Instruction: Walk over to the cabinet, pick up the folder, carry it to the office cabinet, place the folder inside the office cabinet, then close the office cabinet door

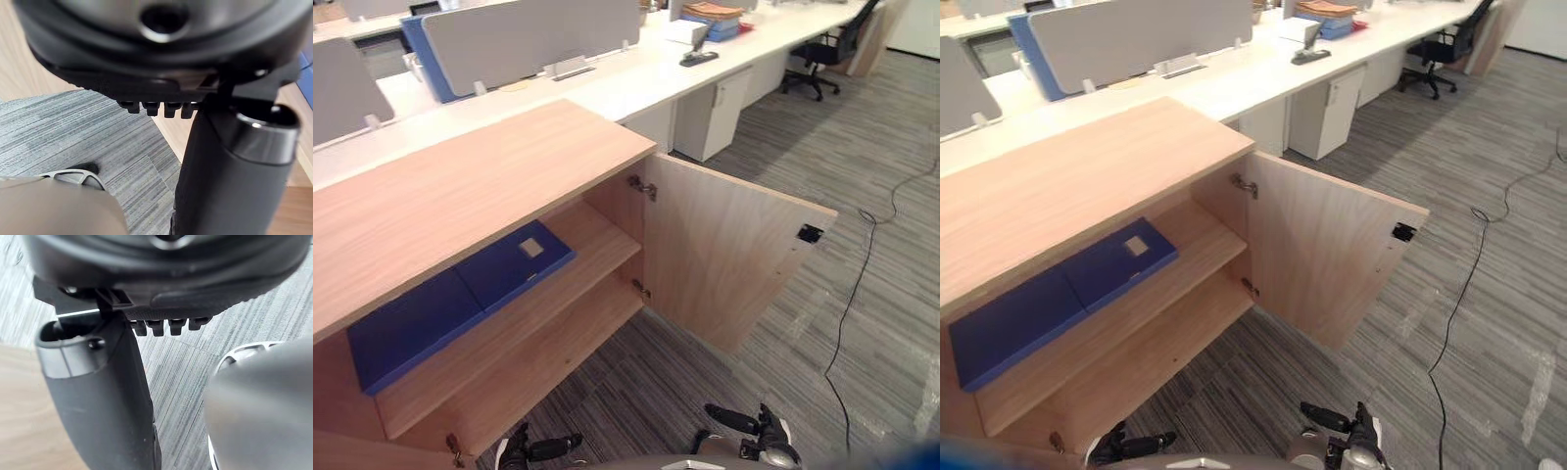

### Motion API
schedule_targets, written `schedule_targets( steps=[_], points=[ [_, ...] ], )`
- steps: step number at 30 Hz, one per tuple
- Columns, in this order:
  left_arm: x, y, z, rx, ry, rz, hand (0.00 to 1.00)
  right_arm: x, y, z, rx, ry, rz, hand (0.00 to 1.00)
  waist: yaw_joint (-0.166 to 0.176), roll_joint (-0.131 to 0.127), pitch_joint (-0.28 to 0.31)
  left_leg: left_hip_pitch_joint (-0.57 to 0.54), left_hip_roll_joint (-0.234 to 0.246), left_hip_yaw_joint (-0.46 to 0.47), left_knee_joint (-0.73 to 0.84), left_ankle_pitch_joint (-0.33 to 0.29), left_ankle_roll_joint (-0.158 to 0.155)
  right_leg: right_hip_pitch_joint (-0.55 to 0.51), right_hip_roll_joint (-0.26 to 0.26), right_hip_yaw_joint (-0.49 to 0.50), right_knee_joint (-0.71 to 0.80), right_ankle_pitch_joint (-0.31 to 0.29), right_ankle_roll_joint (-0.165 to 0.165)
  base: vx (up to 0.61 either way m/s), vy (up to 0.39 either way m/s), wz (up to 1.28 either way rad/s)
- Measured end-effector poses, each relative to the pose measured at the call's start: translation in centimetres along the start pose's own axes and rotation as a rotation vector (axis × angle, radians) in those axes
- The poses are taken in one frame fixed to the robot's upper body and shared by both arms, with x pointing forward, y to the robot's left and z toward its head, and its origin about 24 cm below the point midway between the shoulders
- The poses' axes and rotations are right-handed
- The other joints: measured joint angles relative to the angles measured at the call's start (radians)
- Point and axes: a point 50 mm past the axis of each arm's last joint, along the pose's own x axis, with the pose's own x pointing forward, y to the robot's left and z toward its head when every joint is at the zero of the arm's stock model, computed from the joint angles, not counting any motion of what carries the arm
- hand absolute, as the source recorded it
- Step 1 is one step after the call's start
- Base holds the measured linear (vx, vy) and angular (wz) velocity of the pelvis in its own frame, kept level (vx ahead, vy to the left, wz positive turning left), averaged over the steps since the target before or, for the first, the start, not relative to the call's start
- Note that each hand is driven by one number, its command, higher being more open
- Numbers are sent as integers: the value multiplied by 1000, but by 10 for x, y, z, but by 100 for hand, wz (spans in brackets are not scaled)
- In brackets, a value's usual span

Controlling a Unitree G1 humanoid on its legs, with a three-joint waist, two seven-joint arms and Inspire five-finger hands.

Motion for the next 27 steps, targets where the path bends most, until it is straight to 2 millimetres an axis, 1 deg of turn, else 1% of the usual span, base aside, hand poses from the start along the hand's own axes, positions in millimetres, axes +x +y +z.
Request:
schedule_targets(
  steps=[1,2,3,7,8,9,10,11,12,14,16,17,18,19,20,21,23,27],
  points=[
    [0,-1,-1,17,2,-2,100,0,-2,-2,13,8,-10,100,1,5,-7,8,11,1,-20,9,-3,1,32,16,-30,9,1,82,-43,-49],
    [0,-1,-1,25,1,-3,100,0,-2,-2,18,10,-13,100,2,6,-7,12,16,2,-26,16,-4,2,47,25,-43,14,-1,99,-73,-82],
    [1,1,0,46,1,1,100,0,-1,-3,47,19,-17,100,2,-3,-11,23,32,13,-32,32,-4,0,86,54,-68,31,-15,59,-49,-64],
    [3,4,7,80,-16,3,100,1,-10,-2,81,17,-67,100,-6,-17,-24,35,39,28,-34,37,2,2,108,80,-89,39,-16,80,-21,-35],
    [4,1,13,83,-32,-4,100,1,-13,4,92,-5,-83,100,-8,-19,-27,33,36,27,-35,38,4,6,111,83,-105,48,-13,36,23,-6],
    [5,-5,18,88,-48,-19,100,1,-15,13,96,-44,-95,100,-13,-19,-26,32,32,22,-35,40,6,15,112,84,-125,59,-8,0,0,0],
    [4,-8,19,96,-57,-30,100,1,-16,18,100,-65,-98,100,-15,-17,-27,32,30,18,-35,40,6,21,112,84,-139,66,-7,-4,35,1],
    [4,-14,22,116,-78,-49,100,1,-17,30,103,-115,-99,100,-18,-14,-30,29,26,9,-36,40,6,30,112,84,-167,81,-3,0,0,0],
    [3,-17,23,127,-86,-62,100,0,-18,37,102,-142,-99,100,-18,-12,-31,26,25,7,-36,40,6,35,113,84,-182,90,-2,0,0,0],
    [2,-30,23,151,-94,-112,100,0,-19,67,114,-245,-97,100,-17,-8,-42,4,21,0,-36,40,7,43,117,82,-243,127,-3,-22,-5,1],
    [2,-31,24,163,-97,-119,100,1,-23,95,131,-323,-107,100,-17,-5,-41,0,22,-16,-36,40,7,60,125,75,-285,150,-8,-57,-39,6],
    [2,-31,24,163,-97,-119,100,1,-26,102,135,-341,-114,100,-16,-3,-42,0,23,-23,-37,40,7,66,127,72,-292,153,-8,-70,-46,12],
    [2,-30,24,162,-97,-119,100,1,-32,118,138,-381,-132,100,-14,1,-44,0,25,-31,-38,40,7,73,130,68,-306,159,-11,-56,-32,7],
    [2,-30,24,161,-97,-118,100,1,-35,127,134,-405,-138,100,-11,4,-46,-2,25,-35,-39,40,7,73,132,68,-311,163,-11,-90,-38,6],
    [2,-30,24,160,-96,-117,100,0,-42,148,126,-465,-151,100,-9,10,-47,-7,24,-47,-40,39,6,75,133,66,-322,170,-13,-77,-25,3],
    [2,-30,24,159,-97,-117,100,-1,-44,157,124,-489,-157,100,-8,12,-46,-7,24,-50,-40,39,6,78,134,65,-327,172,-13,-98,-27,5],
    [2,-30,24,155,-96,-114,100,-5,-50,182,122,-559,-172,100,-1,17,-45,-3,26,-60,-40,38,4,87,137,62,-335,175,-14,-81,-15,3],
    [2,-28,24,145,-95,-112,100,-13,-50,214,141,-642,-174,100,3,19,-46,-5,26,-80,-40,36,1,87,138,60,-335,174,-12,-60,-6,3]
  ],
)
